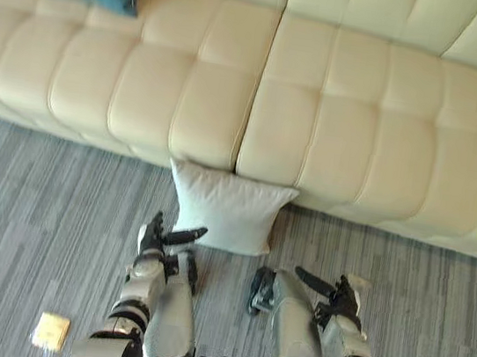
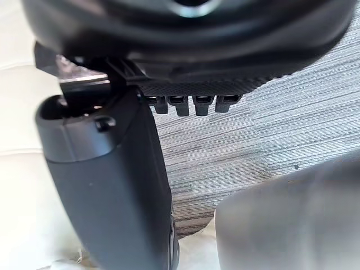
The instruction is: Pick up cushions and gather them together orderly.
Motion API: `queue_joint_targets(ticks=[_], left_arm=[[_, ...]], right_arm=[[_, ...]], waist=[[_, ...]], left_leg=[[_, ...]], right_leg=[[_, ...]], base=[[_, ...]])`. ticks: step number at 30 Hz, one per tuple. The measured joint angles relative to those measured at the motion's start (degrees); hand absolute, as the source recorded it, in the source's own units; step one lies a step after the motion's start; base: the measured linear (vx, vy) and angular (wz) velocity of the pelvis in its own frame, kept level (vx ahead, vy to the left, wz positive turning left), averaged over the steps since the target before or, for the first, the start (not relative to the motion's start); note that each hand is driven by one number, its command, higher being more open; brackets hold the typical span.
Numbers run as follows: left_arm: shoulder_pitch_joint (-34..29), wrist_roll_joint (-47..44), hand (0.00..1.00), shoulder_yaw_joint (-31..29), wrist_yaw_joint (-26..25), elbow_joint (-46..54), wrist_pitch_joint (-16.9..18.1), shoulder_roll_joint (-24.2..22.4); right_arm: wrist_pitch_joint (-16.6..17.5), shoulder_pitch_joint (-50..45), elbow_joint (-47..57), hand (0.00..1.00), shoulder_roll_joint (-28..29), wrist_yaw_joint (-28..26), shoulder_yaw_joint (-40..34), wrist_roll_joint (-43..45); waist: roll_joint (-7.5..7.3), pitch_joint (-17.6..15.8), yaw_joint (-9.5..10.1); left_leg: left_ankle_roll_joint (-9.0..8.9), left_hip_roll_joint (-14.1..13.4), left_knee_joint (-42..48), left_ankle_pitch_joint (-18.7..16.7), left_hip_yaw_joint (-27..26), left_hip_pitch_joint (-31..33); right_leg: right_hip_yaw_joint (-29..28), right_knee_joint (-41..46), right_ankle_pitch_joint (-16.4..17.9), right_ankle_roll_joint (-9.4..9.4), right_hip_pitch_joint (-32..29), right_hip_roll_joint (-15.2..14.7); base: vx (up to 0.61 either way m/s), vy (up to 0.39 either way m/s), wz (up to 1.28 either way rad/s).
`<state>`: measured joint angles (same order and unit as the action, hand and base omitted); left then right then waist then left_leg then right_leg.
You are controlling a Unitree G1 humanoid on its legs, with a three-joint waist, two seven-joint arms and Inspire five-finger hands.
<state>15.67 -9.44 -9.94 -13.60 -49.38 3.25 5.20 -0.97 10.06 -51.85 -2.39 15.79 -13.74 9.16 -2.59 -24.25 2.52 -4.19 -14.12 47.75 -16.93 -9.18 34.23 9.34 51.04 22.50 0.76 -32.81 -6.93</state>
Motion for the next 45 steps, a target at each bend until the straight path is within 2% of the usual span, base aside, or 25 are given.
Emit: queue_joint_targets(ticks=[2,5,8,14,17,18,23,26,30,34,38,42,45], left_arm=[[2.2,-0.2,1.00,-0.8,-0.9,0.4,0.1,1.5],[7.9,-1.4,1.00,-4.8,-2.8,1.1,0.1,3.4],[12.3,-1.7,1.00,-5.5,-3.7,2.3,0.1,4.7],[19.9,-2.6,1.00,-5.9,-4.4,6.0,0.1,4.5],[22.5,-3.5,1.00,-3.8,-5.1,7.2,0.1,4.3],[24.6,-3.5,0.00,-3.0,-5.4,7.4,0.1,3.6],[29.5,-3.9,0.00,0.9,-7.2,9.6,0.5,0.8],[30.7,-4.7,0.00,2.2,-10.2,9.8,0.5,-0.2],[30.6,-5.7,0.00,2.8,-11.6,9.9,0.5,0.6],[29.1,-5.8,0.00,7.0,-12.5,11.5,0.4,0.6],[23.5,-5.8,0.00,10.3,-12.6,17.9,0.4,0.2],[18.3,-5.7,0.00,15.3,-12.5,24.7,0.8,0.1],[11.3,-5.6,0.00,20.4,-11.9,31.0,1.3,-0.3]], right_arm=[[0.0,3.0,0.1,1.00,0.0,0.5,-0.4,0.0],[0.1,9.9,1.9,1.00,-0.4,1.5,-0.4,2.2],[0.1,16.3,4.1,1.00,-0.4,2.4,-0.4,2.4],[0.9,27.6,8.7,1.00,1.7,3.8,-0.3,4.5],[1.7,30.6,10.6,1.00,2.9,4.6,-0.1,4.6],[1.8,32.5,11.2,0.00,3.6,5.0,0.0,4.6],[2.3,37.2,12.3,0.00,5.8,6.1,3.1,4.6],[2.3,38.6,12.7,0.00,7.0,7.4,5.8,4.6],[2.3,36.4,13.7,0.00,5.1,8.1,7.2,4.6],[2.3,32.2,18.0,0.00,4.3,7.9,11.8,4.5],[4.1,25.9,22.5,0.00,4.2,7.9,12.8,4.4],[5.1,18.1,29.6,0.00,3.4,7.9,13.2,4.4],[5.7,9.2,35.9,0.00,1.5,7.9,14.2,3.7]], waist=[[-0.13,-1.4,0.02],[-0.51,-3.3,-0.11],[-0.50,-4.6,-0.24],[-0.57,-5.3,-1.18],[-0.56,-5.4,-1.34],[-0.57,-5.4,-1.35],[-0.57,-5.4,-2.29],[-0.57,-5.4,-2.63],[-0.57,-5.4,-2.62],[-0.58,-5.4,-2.69],[-0.60,-5.2,-2.70],[-0.60,-4.9,-2.72],[-0.60,-3.6,-2.76]], left_leg=[[0.32,-0.2,2.0,0.3,0.8,3.8],[0.88,-0.4,6.6,1.0,2.0,13.4],[1.34,-0.3,9.0,1.6,2.5,20.2],[1.98,0.3,10.5,3.1,2.8,30.2],[2.11,0.6,10.5,3.5,2.8,32.6],[2.08,0.8,10.5,3.7,2.8,33.9],[2.18,2.1,9.5,4.9,3.2,36.7],[2.06,2.4,8.8,5.2,3.5,36.9],[1.94,2.6,8.2,5.6,3.6,36.9],[1.94,2.6,8.0,5.6,3.8,35.9],[1.85,2.5,5.7,6.0,3.6,31.1],[1.81,2.4,0.5,7.4,2.2,23.4],[1.90,2.6,-5.3,8.3,0.4,14.0]], right_leg=[[0.2,2.1,0.0,-0.09,-3.4,-0.1],[0.2,7.3,-0.1,-0.72,-13.0,-1.1],[0.1,10.2,-0.4,-1.13,-19.8,-1.6],[0.0,12.4,-1.4,-1.28,-30.0,-2.6],[-0.1,12.9,-1.6,-1.18,-32.5,-3.0],[-0.1,13.1,-1.6,-1.17,-33.8,-3.2],[0.4,13.3,-1.6,-1.16,-36.5,-4.4],[0.7,12.9,-1.7,-1.07,-36.6,-4.5],[1.2,12.2,-1.9,-0.68,-36.5,-4.8],[1.5,11.7,-2.0,-0.80,-35.1,-4.8],[1.9,8.9,-2.8,-0.64,-30.2,-4.3],[1.7,3.3,-5.0,-0.39,-23.2,-3.3],[1.4,-2.8,-6.8,0.13,-14.6,-2.5]], base=[[-0.15,0.017,0.06],[-0.14,0.033,0.07],[-0.09,0.024,0.04],[-0.07,0.010,0.05],[-0.02,0.034,0.06],[-0.01,0.039,0.09],[0.00,0.045,0.15],[0.01,0.056,0.08],[0.01,0.051,0.05],[-0.01,0.062,0.01],[-0.01,0.046,-0.04],[0.02,0.030,-0.13],[0.05,0.030,-0.16]])
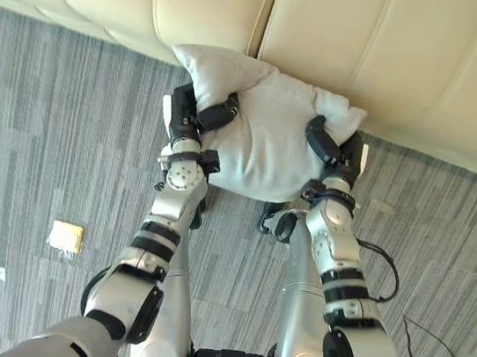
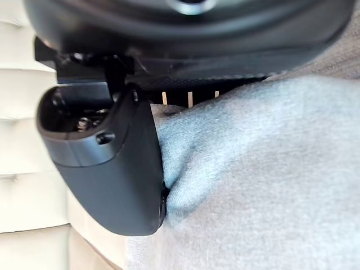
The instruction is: Pick up cushions and gather them together orderly.
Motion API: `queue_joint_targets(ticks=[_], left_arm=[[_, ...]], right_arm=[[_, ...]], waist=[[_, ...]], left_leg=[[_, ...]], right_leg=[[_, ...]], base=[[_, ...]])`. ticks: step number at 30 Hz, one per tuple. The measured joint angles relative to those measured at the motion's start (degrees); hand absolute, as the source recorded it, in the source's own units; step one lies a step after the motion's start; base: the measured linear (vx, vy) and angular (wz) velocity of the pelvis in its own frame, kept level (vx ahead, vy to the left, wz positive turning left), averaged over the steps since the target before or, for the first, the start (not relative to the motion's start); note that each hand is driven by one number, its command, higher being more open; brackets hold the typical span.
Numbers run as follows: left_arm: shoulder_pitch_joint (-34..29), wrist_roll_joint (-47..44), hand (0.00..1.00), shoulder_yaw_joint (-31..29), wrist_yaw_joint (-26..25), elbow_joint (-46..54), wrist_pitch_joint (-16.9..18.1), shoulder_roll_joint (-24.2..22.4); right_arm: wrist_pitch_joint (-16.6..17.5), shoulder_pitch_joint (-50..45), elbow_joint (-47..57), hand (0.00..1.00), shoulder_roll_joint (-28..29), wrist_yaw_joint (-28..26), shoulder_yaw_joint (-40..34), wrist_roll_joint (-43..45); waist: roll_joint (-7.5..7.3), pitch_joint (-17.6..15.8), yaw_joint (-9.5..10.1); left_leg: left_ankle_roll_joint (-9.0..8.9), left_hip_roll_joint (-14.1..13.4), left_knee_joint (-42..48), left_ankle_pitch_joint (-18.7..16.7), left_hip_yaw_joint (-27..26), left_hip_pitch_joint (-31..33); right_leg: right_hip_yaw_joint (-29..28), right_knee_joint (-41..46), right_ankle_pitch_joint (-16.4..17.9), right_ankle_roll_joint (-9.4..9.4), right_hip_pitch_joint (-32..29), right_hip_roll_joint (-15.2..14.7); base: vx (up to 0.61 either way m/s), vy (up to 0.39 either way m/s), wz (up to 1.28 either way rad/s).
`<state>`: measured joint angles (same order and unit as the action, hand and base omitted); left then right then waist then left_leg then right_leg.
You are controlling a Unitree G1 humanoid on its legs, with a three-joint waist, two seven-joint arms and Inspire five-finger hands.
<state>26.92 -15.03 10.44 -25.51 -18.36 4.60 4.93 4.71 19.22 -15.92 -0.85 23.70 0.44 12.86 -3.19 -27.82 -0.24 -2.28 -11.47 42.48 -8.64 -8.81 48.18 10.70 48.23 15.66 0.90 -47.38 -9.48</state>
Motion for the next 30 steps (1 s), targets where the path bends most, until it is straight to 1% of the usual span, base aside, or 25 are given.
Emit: queue_joint_targets(ticks=[1,2,3,6,8,9,11,14,15,18,20,21,22,23,25,26,27,28,29,30], left_arm=[[-0.4,0.0,0.00,0.2,0.0,0.4,0.0,0.0],[-4.3,0.0,0.00,1.8,0.7,4.1,0.3,-0.4],[-5.1,0.0,0.00,2.1,0.8,4.7,0.3,-0.5],[-13.9,0.0,0.00,2.8,2.2,9.9,0.5,-1.6],[-17.5,0.0,0.00,2.9,2.8,11.6,0.9,-1.6],[-20.0,0.0,0.00,3.1,3.3,12.8,1.2,-1.6],[-22.8,0.0,0.00,3.3,3.6,13.7,1.7,-1.4],[-26.3,0.0,0.00,4.3,3.9,13.9,2.5,-1.2],[-26.9,0.0,0.00,4.5,4.1,13.9,2.5,-1.1],[-28.9,0.0,0.00,4.8,5.0,14.0,2.5,-0.6],[-30.9,0.0,0.00,5.2,5.5,14.1,2.3,-0.4],[-31.6,0.0,0.00,5.6,5.5,14.1,2.3,-0.1],[-32.9,0.0,0.00,6.4,5.6,14.1,2.3,0.5],[-33.3,0.0,0.00,6.5,5.7,14.1,2.2,0.5],[-33.5,0.2,0.00,6.7,5.7,14.1,2.1,0.5],[-33.5,0.9,0.00,6.7,5.7,14.1,2.1,0.5],[-33.8,1.2,0.00,6.7,5.7,14.1,2.0,1.0],[-33.9,1.1,0.00,6.7,5.7,14.1,2.0,1.3],[-33.9,1.1,0.00,6.5,5.7,14.1,2.0,1.9],[-34.1,1.1,0.00,6.4,5.7,14.1,2.0,2.0]], right_arm=[[0.0,-0.5,0.5,0.00,-0.1,0.0,0.0,-0.1],[0.6,-5.6,5.6,0.00,-0.9,0.0,0.6,-1.0],[0.7,-6.6,6.5,0.00,-1.1,0.0,0.8,-1.5],[0.9,-15.6,13.5,0.00,-2.2,-0.6,3.0,-4.0],[0.9,-18.8,15.8,0.00,-2.3,-1.4,4.0,-4.5],[1.0,-21.4,17.0,0.00,-2.4,-2.1,4.4,-5.1],[1.1,-23.6,17.4,0.00,-2.4,-3.1,4.8,-6.4],[1.1,-25.9,17.2,0.00,-3.6,-3.8,5.3,-8.1],[1.1,-26.0,17.1,0.00,-4.1,-3.9,5.3,-8.9],[1.1,-26.3,16.0,0.00,-5.3,-4.5,5.3,-11.2],[1.1,-26.3,14.2,0.00,-5.9,-4.8,5.3,-13.4],[1.0,-26.4,13.3,0.00,-5.9,-4.9,5.3,-13.6],[1.0,-26.6,11.9,0.00,-5.9,-4.9,5.3,-13.9],[1.0,-26.7,11.2,0.00,-5.9,-4.9,5.3,-13.9],[1.0,-26.4,9.5,0.00,-6.0,-4.9,5.3,-13.9],[1.0,-26.0,8.7,0.00,-6.1,-5.1,5.3,-13.9],[1.0,-25.7,7.4,0.00,-6.4,-5.5,5.5,-13.9],[1.0,-25.7,7.1,0.00,-6.3,-5.8,5.5,-13.9],[1.0,-25.7,6.9,0.00,-6.4,-6.3,5.9,-13.8],[0.9,-25.7,6.8,0.00,-6.4,-6.5,5.9,-13.8]], waist=[[0.02,0.0,-0.01],[-0.01,0.3,-0.11],[-0.01,0.6,-0.11],[0.16,5.0,-0.08],[0.22,6.8,-0.07],[0.45,8.7,-0.08],[0.56,10.5,0.33],[1.83,14.1,-0.04],[1.89,14.2,-0.14],[1.87,14.8,-0.49],[1.74,14.7,-0.85],[1.71,14.7,-1.04],[1.70,14.8,-1.35],[1.65,14.8,-1.38],[1.56,14.9,-1.71],[1.58,14.9,-1.83],[1.95,14.9,-2.04],[2.21,14.9,-2.05],[3.09,14.9,-2.30],[3.45,15.1,-2.73]], left_leg=[[0.00,0.0,-0.2,0.0,-0.1,-0.5],[0.00,0.4,-2.5,0.0,-0.9,-5.8],[0.00,0.4,-3.0,0.0,-1.1,-6.8],[-0.19,0.4,-8.0,0.1,-2.6,-15.2],[-0.51,0.4,-10.6,0.4,-3.3,-19.1],[-0.65,0.5,-12.4,0.4,-3.8,-21.2],[-1.10,0.6,-15.5,0.8,-5.1,-25.1],[-1.54,1.2,-20.0,1.3,-6.5,-29.3],[-1.56,1.5,-20.8,1.2,-6.7,-30.7],[-1.61,1.9,-22.2,0.5,-6.5,-33.5],[-2.07,1.9,-21.8,-1.6,-7.5,-36.7],[-2.04,1.9,-21.6,-2.3,-8.0,-38.0],[-2.07,2.1,-21.2,-3.6,-8.7,-40.6],[-2.01,2.3,-21.2,-4.1,-9.2,-41.7],[-1.45,3.3,-22.3,-5.2,-9.7,-44.0],[-0.95,3.8,-24.0,-5.4,-9.7,-45.2],[-0.57,3.9,-25.6,-5.4,-9.6,-46.8],[-0.50,3.8,-26.2,-5.5,-9.6,-47.5],[-0.56,3.3,-27.6,-5.6,-9.5,-48.3],[-0.92,3.3,-28.9,-5.7,-9.3,-49.2]], right_leg=[[0.0,-0.2,0.0,0.04,0.5,0.0],[-0.2,-2.6,-0.3,0.35,5.5,0.2],[-0.2,-3.1,-0.4,0.43,6.3,0.2],[-0.6,-8.9,-1.3,1.05,14.4,1.4],[-0.7,-11.7,-1.7,1.15,17.7,1.8],[-0.8,-13.5,-1.9,1.25,19.6,2.2],[-1.5,-16.3,-2.5,1.39,22.7,2.9],[-2.7,-20.4,-3.4,1.56,25.9,3.9],[-3.2,-20.9,-3.4,1.59,26.8,4.0],[-3.9,-21.0,-3.6,2.02,28.6,4.0],[-3.7,-16.1,-3.7,3.25,28.4,3.3],[-3.4,-14.0,-3.7,3.40,28.4,2.9],[-2.7,-10.0,-4.1,4.00,28.4,1.8],[-2.3,-8.5,-4.3,4.32,28.4,1.3],[0.5,-5.6,-5.1,5.11,28.4,-1.4],[1.1,-3.2,-6.4,4.55,27.4,-2.4],[1.9,-1.9,-5.4,3.32,26.2,-2.5],[2.0,-3.1,-4.1,2.57,26.1,-2.1],[1.9,-9.7,-2.9,1.72,25.5,-0.5],[1.7,-17.5,-4.5,2.22,25.0,1.2]], base=[[0.09,0.031,-0.13],[0.06,0.017,-0.08],[0.09,0.021,-0.15],[0.09,0.014,-0.17],[0.12,-0.006,-0.14],[0.19,-0.007,-0.20],[0.19,0.008,-0.22],[0.16,0.021,-0.22],[0.17,0.039,-0.28],[0.14,0.035,-0.34],[0.11,0.054,-0.43],[0.11,0.059,-0.29],[0.06,0.029,-0.26],[0.11,0.065,-0.25],[0.09,0.058,-0.19],[0.11,0.025,-0.26],[0.08,0.004,-0.26],[0.15,-0.027,-0.20],[0.17,-0.068,-0.01],[0.17,-0.068,0.06]])
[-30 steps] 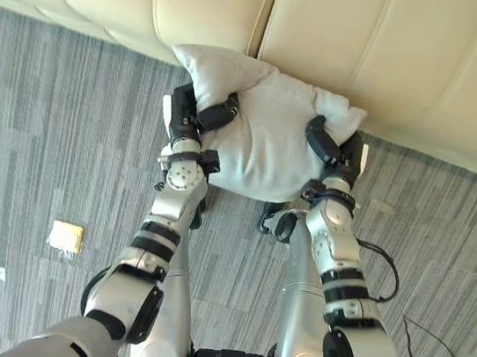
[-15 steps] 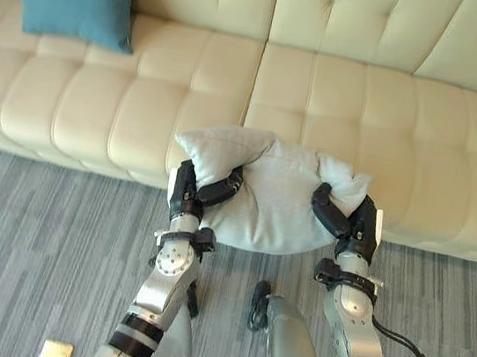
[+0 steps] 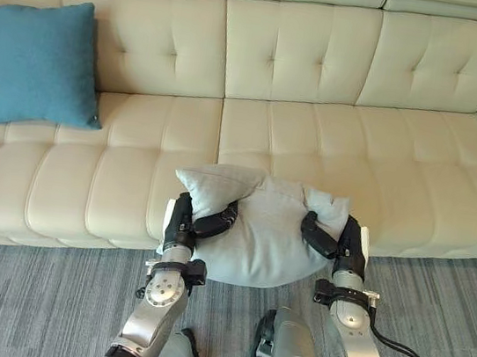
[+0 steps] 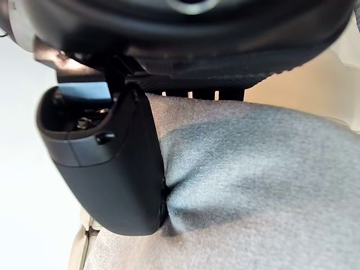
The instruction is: Pick up cushions and gather them together orderly.
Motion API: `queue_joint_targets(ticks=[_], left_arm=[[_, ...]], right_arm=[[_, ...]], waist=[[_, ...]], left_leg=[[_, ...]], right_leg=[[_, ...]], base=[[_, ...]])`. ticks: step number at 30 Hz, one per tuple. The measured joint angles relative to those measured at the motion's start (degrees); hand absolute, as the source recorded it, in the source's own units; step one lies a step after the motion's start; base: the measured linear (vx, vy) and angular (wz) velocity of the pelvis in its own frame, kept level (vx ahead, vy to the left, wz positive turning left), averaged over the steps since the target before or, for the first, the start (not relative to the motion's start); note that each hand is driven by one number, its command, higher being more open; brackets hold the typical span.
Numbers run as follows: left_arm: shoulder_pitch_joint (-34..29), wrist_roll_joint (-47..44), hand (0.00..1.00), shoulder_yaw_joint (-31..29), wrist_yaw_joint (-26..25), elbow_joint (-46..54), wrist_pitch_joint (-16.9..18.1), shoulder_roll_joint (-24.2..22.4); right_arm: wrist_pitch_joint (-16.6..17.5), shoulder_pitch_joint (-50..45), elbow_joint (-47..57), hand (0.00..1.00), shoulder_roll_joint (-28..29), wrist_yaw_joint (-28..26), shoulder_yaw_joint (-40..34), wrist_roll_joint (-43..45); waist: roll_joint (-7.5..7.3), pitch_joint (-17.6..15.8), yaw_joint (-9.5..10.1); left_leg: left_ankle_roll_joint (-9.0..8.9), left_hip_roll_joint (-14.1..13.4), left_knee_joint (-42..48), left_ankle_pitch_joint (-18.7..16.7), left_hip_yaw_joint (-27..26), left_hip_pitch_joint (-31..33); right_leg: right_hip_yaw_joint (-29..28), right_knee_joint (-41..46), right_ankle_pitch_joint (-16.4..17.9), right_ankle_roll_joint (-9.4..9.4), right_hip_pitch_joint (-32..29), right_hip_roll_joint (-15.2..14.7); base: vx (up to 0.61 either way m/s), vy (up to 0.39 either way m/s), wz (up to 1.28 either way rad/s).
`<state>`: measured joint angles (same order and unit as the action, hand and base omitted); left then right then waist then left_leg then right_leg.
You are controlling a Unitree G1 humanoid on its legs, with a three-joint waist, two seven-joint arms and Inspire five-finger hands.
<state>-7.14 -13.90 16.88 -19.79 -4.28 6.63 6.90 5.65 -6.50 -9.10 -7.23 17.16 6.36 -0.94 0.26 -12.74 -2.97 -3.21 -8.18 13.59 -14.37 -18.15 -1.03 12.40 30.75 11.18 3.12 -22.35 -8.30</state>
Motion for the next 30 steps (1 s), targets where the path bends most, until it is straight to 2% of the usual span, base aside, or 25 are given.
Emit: queue_joint_targets(ticks=[1,2,3,4,5,6,7,9,10,11,12,14,15,16,17,18,19,20,23,25,28,30], left_arm=[[-0.2,0.0,0.00,0.0,0.0,0.0,0.0,0.1],[-0.7,-0.1,0.00,0.0,0.2,-0.2,-0.1,0.1],[-1.5,-0.1,0.00,0.1,0.4,-0.6,-0.7,-1.1],[-1.5,-0.1,0.00,0.1,0.5,-0.6,-0.7,-1.2],[-1.3,-0.1,0.00,0.1,0.7,-0.6,-0.7,-1.2],[-1.0,-0.1,0.00,0.1,1.1,-0.8,-0.8,-1.6],[-1.2,-0.3,0.00,0.1,1.6,-0.9,-1.0,-2.2],[-1.7,-0.7,0.00,0.2,2.2,-0.9,-1.0,-2.8],[-1.6,-0.9,0.00,0.2,3.0,-0.8,-0.9,-3.1],[-1.6,-0.9,0.00,0.2,3.1,-0.7,-0.9,-3.1],[-1.3,-1.3,0.00,0.2,3.5,-0.4,-0.6,-3.3],[-0.9,-1.3,0.00,0.4,4.3,-0.4,-0.5,-3.8],[-0.9,-1.3,0.00,0.4,4.4,-0.4,-0.5,-3.9],[-1.1,-1.3,0.00,1.3,4.5,-0.4,-0.6,-3.9],[-1.2,-1.3,0.00,1.5,4.5,-0.4,-0.6,-3.9],[-1.2,-1.3,0.00,2.0,4.5,-0.9,-0.6,-3.2],[-1.0,-1.3,0.00,2.2,4.7,-1.6,-0.9,-2.0],[-1.4,-1.3,0.00,2.3,4.7,-2.1,-1.1,-1.3],[-2.8,-1.3,0.00,2.3,4.7,-2.3,-1.5,-0.4],[-2.8,-1.3,0.00,2.3,4.7,-2.2,-1.5,0.1],[-2.6,-1.3,0.00,2.5,4.7,-2.1,-1.5,0.7],[-2.2,-1.3,0.00,2.7,4.7,-2.1,-1.5,0.9]], right_arm=[[0.0,0.0,-0.2,0.00,0.0,0.0,0.1,0.0],[-0.1,-0.1,-0.5,0.00,-0.2,-0.1,0.4,0.1],[-0.3,0.1,-1.0,0.00,-1.4,-0.3,0.6,0.1],[-0.3,0.1,-0.7,0.00,-1.9,-0.5,0.6,0.1],[-0.3,0.1,-0.7,0.00,-1.9,-0.5,0.6,0.1],[-0.5,-0.2,-0.5,0.00,-2.0,-0.5,0.5,0.7],[-0.6,-1.3,0.7,0.00,-2.2,-0.4,0.2,1.5],[-0.5,-2.9,3.0,0.00,-2.1,-0.4,-0.3,3.1],[-0.5,-4.4,6.4,0.00,-2.1,-0.3,-0.9,3.9],[-0.5,-4.5,6.5,0.00,-2.1,-0.3,-0.9,3.9],[-0.3,-4.8,9.0,0.00,-2.0,-0.3,-1.5,4.1],[-0.2,-4.8,9.6,0.00,-2.0,-0.3,-2.7,5.2],[-0.2,-4.8,9.6,0.00,-1.9,-0.3,-2.8,5.4],[-0.2,-5.5,9.5,0.00,-2.0,-0.3,-3.4,5.6],[-0.2,-5.7,9.5,0.00,-2.1,-0.3,-3.6,5.6],[-0.3,-5.6,8.1,0.00,-1.6,-0.6,-4.1,5.6],[-0.4,-5.7,6.8,0.00,0.2,-0.7,-4.4,5.6],[-0.5,-5.9,5.9,0.00,1.4,-0.8,-4.5,5.5],[-0.5,-5.6,4.5,0.00,2.2,-1.2,-4.2,5.1],[-0.5,-5.5,4.1,0.00,2.1,-1.5,-4.0,4.7],[-0.6,-4.6,3.4,0.00,1.9,-1.5,-4.0,3.0],[-1.0,-3.7,3.2,0.00,1.6,-1.3,-4.0,2.2]], waist=[[-0.14,0.2,-0.04],[-0.41,0.6,-0.42],[2.35,1.9,-0.15],[3.17,2.4,-0.26],[3.47,2.6,-0.43],[3.50,2.6,-0.44],[3.36,2.5,-0.08],[3.25,2.5,0.76],[3.11,2.6,1.19],[3.11,2.6,1.19],[2.97,3.0,1.72],[2.90,3.1,2.72],[2.85,3.1,2.73],[3.27,3.7,2.62],[3.74,4.0,2.64],[4.15,4.5,2.51],[2.51,4.8,2.30],[1.50,5.1,2.26],[0.80,5.3,2.55],[0.88,5.4,2.73],[0.68,5.5,2.68],[0.59,5.6,2.60]], left_leg=[[-0.73,0.3,-0.3,0.0,0.0,-0.4],[-2.49,0.4,0.4,-0.7,0.5,-1.3],[-3.44,-2.0,0.9,-1.0,1.7,-1.2],[-3.74,-2.9,2.2,-0.8,3.3,-0.5],[-3.90,-3.9,5.1,-0.7,4.6,0.8],[-3.83,-6.5,16.0,0.8,6.5,4.7],[-3.06,-8.3,26.7,4.6,7.2,8.2],[-3.19,-9.8,34.9,4.5,6.9,10.9],[-1.92,-10.3,38.9,3.7,5.5,13.7],[-1.89,-10.3,38.9,3.7,5.5,13.8],[-0.25,-10.4,36.6,2.5,4.6,16.8],[-0.36,-9.4,27.3,2.3,5.1,18.2],[-0.36,-9.1,26.0,2.3,5.3,18.2],[-0.20,-5.6,13.8,8.3,8.6,17.5],[-0.39,-5.3,11.4,11.9,9.5,17.4],[-2.71,-4.9,8.5,9.6,10.7,15.8],[-2.25,-3.3,5.9,10.0,10.6,14.6],[-1.70,-1.8,4.2,10.5,10.2,13.3],[-0.67,1.3,1.0,11.2,8.7,9.8],[-0.09,2.3,-1.0,11.8,7.8,8.4],[0.17,2.6,-3.8,12.9,6.3,7.3],[0.04,2.8,-5.6,13.7,5.4,6.4]], right_leg=[[-0.2,-3.7,-1.8,-0.37,0.2,0.5],[-1.3,-7.3,-8.9,-4.47,0.9,1.3],[0.4,-6.8,-8.1,-5.01,1.0,3.1],[1.3,-7.2,-7.1,-5.40,1.6,3.8],[2.1,-7.9,-6.5,-5.75,2.7,4.5],[3.4,-10.2,-6.2,-6.21,6.1,5.8],[3.7,-12.3,-5.8,-6.83,9.9,6.4],[3.8,-14.1,-5.6,-7.03,13.7,6.5],[3.9,-16.5,-5.6,-7.04,16.9,6.3],[3.9,-16.5,-5.6,-7.04,16.9,6.3],[3.9,-18.1,-5.6,-7.03,18.5,5.9],[4.0,-18.3,-5.5,-6.87,19.4,5.4],[4.0,-18.2,-5.5,-6.75,19.5,5.3],[3.9,-17.9,-4.4,-4.45,19.8,4.7],[3.6,-17.9,-4.0,-3.65,19.9,5.0],[3.2,-17.7,-2.9,-1.97,20.1,5.1],[3.1,-17.3,-2.6,-1.40,20.0,3.7],[2.8,-16.7,-2.4,-1.06,19.9,2.2],[0.7,-16.0,-1.6,0.13,20.8,-0.5],[-0.3,-16.3,-1.6,0.33,21.0,-1.2],[-1.8,-18.3,-2.7,1.68,21.0,-1.2],[-2.6,-19.4,-3.5,1.62,21.1,-0.9]], base=[[0.22,-0.089,0.23],[0.37,-0.120,0.06],[0.45,-0.153,0.07],[0.46,-0.179,0.02],[0.36,-0.188,0.26],[0.43,-0.212,0.31],[0.36,-0.156,0.22],[0.30,-0.094,0.02],[0.23,-0.060,-0.02],[0.19,-0.016,-0.06],[0.16,0.038,-0.14],[0.16,0.106,-0.13],[0.14,0.173,0.03],[0.15,0.228,0.03],[0.20,0.289,0.01],[0.16,0.248,0.07],[0.14,0.201,0.13],[0.07,0.136,0.16],[0.06,0.151,0.00],[0.01,0.090,-0.11],[-0.01,0.038,-0.21],[0.00,0.026,-0.27]])
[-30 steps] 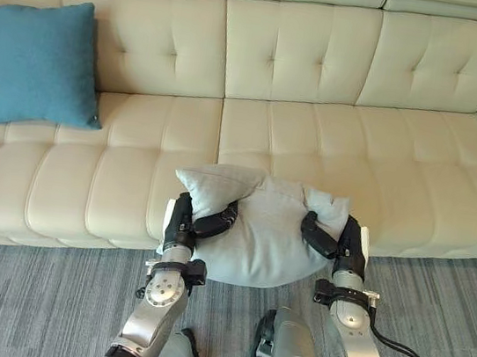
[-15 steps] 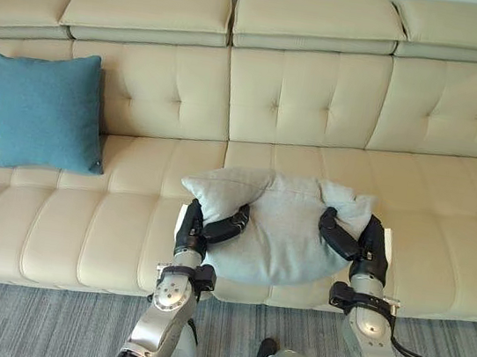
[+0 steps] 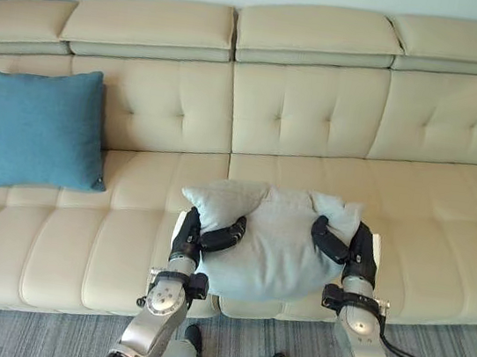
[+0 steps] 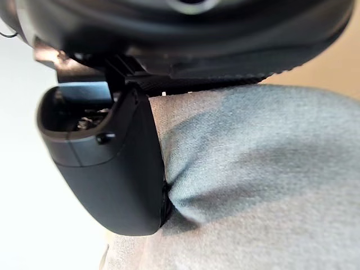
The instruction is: Pick up cushions and gather them together orderly.
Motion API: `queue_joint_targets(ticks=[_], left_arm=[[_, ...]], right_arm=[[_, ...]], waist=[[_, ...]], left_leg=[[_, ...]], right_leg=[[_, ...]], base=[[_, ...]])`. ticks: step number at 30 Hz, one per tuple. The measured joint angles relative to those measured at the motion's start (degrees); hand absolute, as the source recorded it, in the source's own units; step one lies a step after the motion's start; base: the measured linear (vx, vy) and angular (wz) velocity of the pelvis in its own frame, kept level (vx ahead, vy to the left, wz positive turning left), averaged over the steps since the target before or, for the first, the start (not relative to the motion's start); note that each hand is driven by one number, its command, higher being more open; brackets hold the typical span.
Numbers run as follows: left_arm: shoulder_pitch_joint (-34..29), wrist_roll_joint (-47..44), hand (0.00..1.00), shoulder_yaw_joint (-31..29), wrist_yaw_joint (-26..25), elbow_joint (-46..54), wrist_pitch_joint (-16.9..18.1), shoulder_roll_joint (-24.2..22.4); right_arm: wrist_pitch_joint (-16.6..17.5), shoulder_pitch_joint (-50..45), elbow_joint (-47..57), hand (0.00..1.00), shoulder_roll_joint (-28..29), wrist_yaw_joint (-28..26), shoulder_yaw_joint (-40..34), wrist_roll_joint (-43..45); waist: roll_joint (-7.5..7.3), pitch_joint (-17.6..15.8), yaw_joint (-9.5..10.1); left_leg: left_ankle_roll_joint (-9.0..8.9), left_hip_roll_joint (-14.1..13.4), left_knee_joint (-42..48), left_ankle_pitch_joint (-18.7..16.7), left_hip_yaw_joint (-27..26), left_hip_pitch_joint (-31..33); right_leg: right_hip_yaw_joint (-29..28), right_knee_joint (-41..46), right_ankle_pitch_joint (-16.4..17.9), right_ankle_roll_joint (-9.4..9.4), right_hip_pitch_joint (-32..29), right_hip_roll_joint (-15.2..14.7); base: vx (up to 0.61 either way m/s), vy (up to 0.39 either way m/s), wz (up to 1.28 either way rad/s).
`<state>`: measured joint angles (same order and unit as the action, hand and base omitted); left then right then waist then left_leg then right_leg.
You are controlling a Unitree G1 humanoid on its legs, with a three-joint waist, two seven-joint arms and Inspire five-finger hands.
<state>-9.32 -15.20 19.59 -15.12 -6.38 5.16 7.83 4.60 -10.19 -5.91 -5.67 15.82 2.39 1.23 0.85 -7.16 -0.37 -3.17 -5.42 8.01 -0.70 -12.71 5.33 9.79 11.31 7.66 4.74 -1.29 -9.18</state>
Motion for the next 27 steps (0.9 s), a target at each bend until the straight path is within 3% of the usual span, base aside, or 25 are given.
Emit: queue_joint_targets(ticks=[9,15,19,25,26,27], left_arm=[[12.7,0.2,0.00,0.6,-3.5,0.0,-0.3,2.4],[23.1,2.3,0.00,-0.8,-9.4,-0.1,-0.2,3.8],[30.0,2.4,0.00,-1.5,-12.6,-2.5,-0.2,4.1],[43.1,2.4,0.00,-5.1,-15.4,-9.5,-0.1,5.6],[45.3,2.4,1.00,-5.4,-16.0,-10.9,-0.1,6.0],[48.0,2.4,1.00,-5.6,-16.5,-12.7,0.0,6.5]], right_arm=[[-1.6,13.5,-1.6,0.00,-2.3,5.5,0.2,-4.1],[-1.8,28.8,-6.3,0.00,-5.3,10.4,2.7,-9.2],[-2.3,37.6,-10.4,0.00,-7.2,13.1,4.0,-11.0],[-3.4,51.7,-16.6,0.00,-8.2,16.1,5.5,-12.6],[-3.5,53.9,-18.0,1.00,-8.4,16.4,5.5,-12.6],[-3.5,56.9,-20.1,1.00,-8.5,16.8,5.4,-12.6]], waist=[[-0.69,0.3,-0.06],[-0.97,0.1,0.06],[-1.28,-1.6,0.36],[-0.90,-7.2,0.48],[-0.72,-8.2,0.48],[-0.27,-8.6,0.52]], left_leg=[[-0.14,-0.4,-7.6,4.4,-2.7,-1.0],[0.21,-1.1,-8.3,6.8,-2.5,5.6],[0.58,-1.4,-7.0,7.3,-1.9,9.7],[1.31,-1.6,-5.0,8.6,-1.4,16.5],[1.41,-1.5,-5.0,8.9,-1.2,17.3],[1.59,-1.4,-5.0,9.5,-1.0,19.2]], right_leg=[[-2.5,-3.8,-3.8,-0.66,-2.3,1.8],[-2.4,-5.4,-6.7,-1.04,-8.4,2.8],[-2.1,-5.5,-7.7,-1.31,-11.5,2.9],[-2.2,-2.3,-8.4,-1.25,-18.7,2.7],[-2.1,-1.9,-8.4,-1.25,-19.7,2.6],[-2.0,-0.8,-8.4,-1.24,-22.0,2.5]], base=[[0.00,0.011,-0.17],[-0.06,0.003,-0.01],[-0.08,0.006,0.05],[-0.09,0.006,0.02],[-0.09,-0.014,0.07],[-0.09,-0.019,0.07]])
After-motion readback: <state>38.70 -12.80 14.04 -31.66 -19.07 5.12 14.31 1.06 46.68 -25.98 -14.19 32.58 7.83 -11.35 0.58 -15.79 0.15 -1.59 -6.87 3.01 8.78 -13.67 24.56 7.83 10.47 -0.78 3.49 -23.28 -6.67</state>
